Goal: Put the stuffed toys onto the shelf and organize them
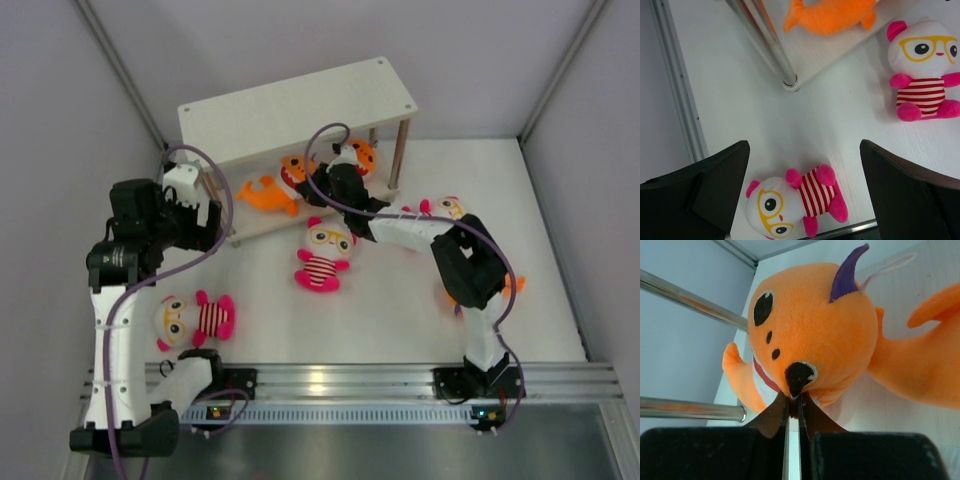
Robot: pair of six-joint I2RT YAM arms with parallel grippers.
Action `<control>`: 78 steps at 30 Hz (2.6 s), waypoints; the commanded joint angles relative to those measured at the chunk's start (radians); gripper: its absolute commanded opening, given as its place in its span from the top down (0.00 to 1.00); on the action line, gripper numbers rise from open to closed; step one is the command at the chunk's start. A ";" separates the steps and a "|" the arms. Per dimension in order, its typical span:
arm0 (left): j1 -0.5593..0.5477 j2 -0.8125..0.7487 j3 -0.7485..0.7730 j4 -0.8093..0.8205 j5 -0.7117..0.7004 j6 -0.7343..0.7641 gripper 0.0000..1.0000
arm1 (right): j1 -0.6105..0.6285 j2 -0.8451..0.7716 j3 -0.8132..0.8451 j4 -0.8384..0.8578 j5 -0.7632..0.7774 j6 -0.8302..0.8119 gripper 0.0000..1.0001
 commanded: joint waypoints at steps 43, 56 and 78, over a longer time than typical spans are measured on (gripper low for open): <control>0.001 -0.017 -0.069 0.025 0.033 0.037 0.02 | -0.037 -0.011 0.131 -0.128 -0.018 -0.260 0.37; 0.001 -0.019 -0.072 0.025 0.047 0.035 0.02 | 0.050 -0.181 -0.076 0.003 0.182 -0.412 0.24; 0.001 -0.005 -0.061 0.017 0.011 0.040 0.02 | 0.147 0.037 -0.025 0.114 0.118 -0.294 0.97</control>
